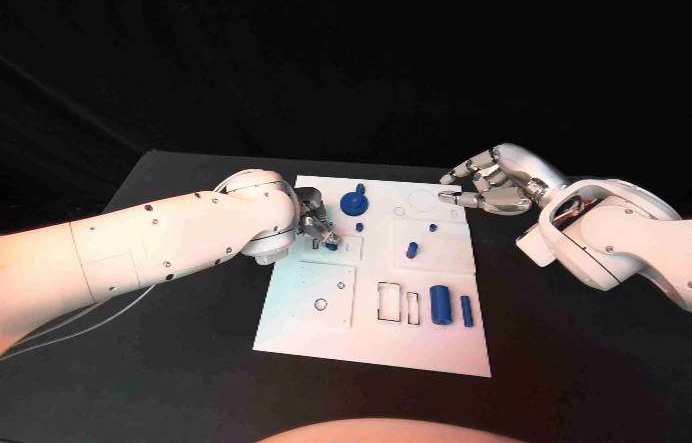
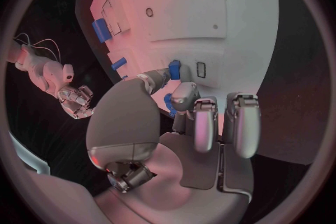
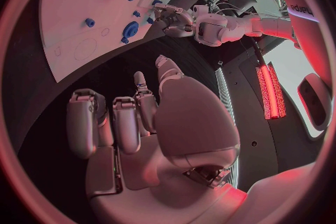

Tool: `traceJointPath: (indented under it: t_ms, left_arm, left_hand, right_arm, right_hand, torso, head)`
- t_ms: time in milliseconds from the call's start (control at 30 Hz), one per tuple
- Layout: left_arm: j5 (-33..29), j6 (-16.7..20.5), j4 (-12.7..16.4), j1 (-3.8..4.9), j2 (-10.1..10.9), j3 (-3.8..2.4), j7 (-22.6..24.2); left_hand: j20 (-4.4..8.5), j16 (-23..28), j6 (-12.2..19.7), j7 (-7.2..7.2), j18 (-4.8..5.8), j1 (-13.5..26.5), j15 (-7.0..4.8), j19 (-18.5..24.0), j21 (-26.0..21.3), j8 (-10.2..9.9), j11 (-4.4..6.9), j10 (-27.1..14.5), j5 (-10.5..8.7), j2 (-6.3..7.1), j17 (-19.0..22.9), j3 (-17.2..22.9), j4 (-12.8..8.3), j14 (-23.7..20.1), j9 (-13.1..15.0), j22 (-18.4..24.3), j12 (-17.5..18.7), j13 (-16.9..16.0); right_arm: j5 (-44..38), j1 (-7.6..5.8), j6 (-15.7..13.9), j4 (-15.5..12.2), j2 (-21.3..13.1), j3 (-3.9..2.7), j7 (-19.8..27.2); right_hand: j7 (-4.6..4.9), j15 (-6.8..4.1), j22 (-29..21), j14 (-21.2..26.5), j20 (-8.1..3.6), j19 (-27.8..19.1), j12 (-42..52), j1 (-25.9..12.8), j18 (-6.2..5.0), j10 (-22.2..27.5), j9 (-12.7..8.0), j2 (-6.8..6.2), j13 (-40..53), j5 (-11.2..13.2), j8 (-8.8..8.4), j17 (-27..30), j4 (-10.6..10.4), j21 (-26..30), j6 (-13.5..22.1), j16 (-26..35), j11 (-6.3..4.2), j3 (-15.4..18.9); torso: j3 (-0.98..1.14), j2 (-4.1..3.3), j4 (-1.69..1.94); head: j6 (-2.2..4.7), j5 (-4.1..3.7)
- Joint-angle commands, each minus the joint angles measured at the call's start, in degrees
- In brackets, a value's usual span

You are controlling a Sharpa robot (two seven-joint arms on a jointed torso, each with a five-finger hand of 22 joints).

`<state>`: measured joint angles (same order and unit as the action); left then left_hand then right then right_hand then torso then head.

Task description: Assemble the parts on the task board

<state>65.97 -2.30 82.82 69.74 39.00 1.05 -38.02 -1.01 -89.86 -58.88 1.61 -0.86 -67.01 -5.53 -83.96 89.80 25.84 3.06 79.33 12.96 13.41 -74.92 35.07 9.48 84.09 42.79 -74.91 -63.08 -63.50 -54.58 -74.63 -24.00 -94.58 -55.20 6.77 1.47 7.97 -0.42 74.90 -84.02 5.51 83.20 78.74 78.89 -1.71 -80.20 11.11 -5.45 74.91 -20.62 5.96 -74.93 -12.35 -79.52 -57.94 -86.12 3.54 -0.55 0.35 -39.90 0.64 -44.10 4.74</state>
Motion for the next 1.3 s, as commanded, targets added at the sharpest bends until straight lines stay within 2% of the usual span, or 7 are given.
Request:
traceJointPath:
  t_ms: [33,400,600,733,933,1300]
  left_arm:
    - [-0.2,-1.4,-0.1,-0.17,-0.3,0.12,-0.7]
    - [-0.4,-1.8,-0.8,-0.17,-1.0,0.13,-1.0]
    - [-0.5,-1.5,-1.1,-0.18,-1.1,0.13,-1.1]
    - [-0.5,-1.2,-1.3,-0.18,-1.1,0.14,-1.2]
    - [-0.6,-1.1,-1.4,-0.18,-1.1,0.14,-1.5]
    - [-0.7,-0.2,-1.3,-0.18,-0.7,0.12,-1.5]
  left_hand:
    - [0.32,-0.1,-1.5,-0.95,0.86,0.5,-0.40,-6.0,0.2,0.2,0.04,0.3,-0.11,-0.27,-15.1,-1.1,0.5,5.9,2.5,-15.1,-0.3,-0.1]
    - [0.43,-0.1,-1.8,-1.04,0.86,0.9,-0.46,-6.0,0.2,0.2,0.09,0.4,-0.08,-0.79,-15.1,-4.0,1.8,5.9,2.7,-15.1,-0.7,-0.3]
    - [0.53,-0.1,-2.4,-1.21,0.86,1.1,-0.62,-6.0,0.2,0.4,0.20,0.4,-0.10,-1.50,-15.1,-9.8,3.6,5.9,3.2,-15.1,-1.0,-0.4]
    - [0.56,-0.1,-2.4,-1.15,0.86,1.0,-0.57,-6.0,0.2,0.4,0.19,0.4,-0.09,-1.84,-15.1,-11.2,4.0,5.9,3.3,-15.1,-1.0,-0.5]
    - [0.57,-0.1,-2.5,-1.04,0.86,1.2,-0.46,-6.0,0.2,0.3,0.07,0.4,-0.17,-2.58,-15.1,-17.5,6.1,5.9,3.5,-15.1,-1.4,-0.7]
    - [0.55,-0.1,-2.5,-0.92,0.86,1.4,-0.40,-6.0,0.2,0.1,-0.01,0.4,-0.14,-3.74,-15.1,-21.8,7.1,5.9,3.6,-15.1,-1.6,-0.8]
  right_arm:
    - [-0.1,0.04,0.6,-0.1,0.0,0.00,0.4]
    - [-0.1,0.04,0.7,-0.2,-0.1,0.00,0.4]
    - [-0.1,0.04,0.7,-0.3,-0.1,0.00,0.4]
    - [-0.1,0.04,0.6,-0.3,-0.2,0.00,0.4]
    - [-0.1,0.03,0.6,-0.3,-0.2,0.00,0.4]
    - [-0.1,0.03,0.6,-0.3,-0.3,0.00,0.4]
  right_hand:
    - [-0.04,-0.44,8.2,-4.1,-0.13,-0.1,-0.3,-0.2,-1.10,0.1,0.1,0.22,2.9,-0.3,0.39,-8.0,-0.1,0.2,-0.1,0.2,-0.34,0.2]
    - [-0.04,-0.44,8.2,-4.1,-0.13,-0.1,-0.3,-0.2,-1.10,0.1,0.1,0.22,2.9,-0.3,0.39,-8.0,-0.1,0.2,-0.1,0.2,-0.34,0.2]
    - [-0.04,-0.44,8.1,-4.1,-0.13,-0.1,-0.3,-0.3,-1.12,0.2,0.0,0.21,2.9,-0.3,0.38,-8.0,-0.1,0.3,-0.1,0.2,-0.33,0.3]
    - [-0.04,-0.43,8.1,-4.1,-0.13,-0.2,-0.4,-0.3,-1.14,0.2,0.0,0.19,2.8,-0.3,0.37,-7.9,-0.1,0.4,-0.1,0.3,-0.33,0.3]
    - [-0.03,-0.43,8.1,-4.1,-0.13,-0.2,-0.4,-0.4,-1.15,0.2,0.0,0.16,2.8,-0.3,0.37,-7.9,-0.2,0.4,0.0,0.3,-0.32,0.4]
    - [-0.03,-0.43,8.0,-4.1,-0.13,-0.2,-0.4,-0.5,-1.16,0.2,0.0,0.13,2.8,-0.3,0.36,-7.9,-0.3,0.5,0.0,0.3,-0.32,0.4]
  torso:
    - [-0.01,-0.02,0.02]
    - [-0.04,-0.03,0.03]
    - [-0.01,-0.04,0.04]
    - [-0.03,-0.01,0.07]
    - [-0.04,0.02,0.07]
    - [-0.04,0.04,0.06]
  head:
    - [0.01,-0.09]
    - [-0.05,-0.19]
    - [-0.01,-0.31]
    - [-0.08,-0.31]
    - [-0.08,-0.36]
    - [0.05,-0.35]
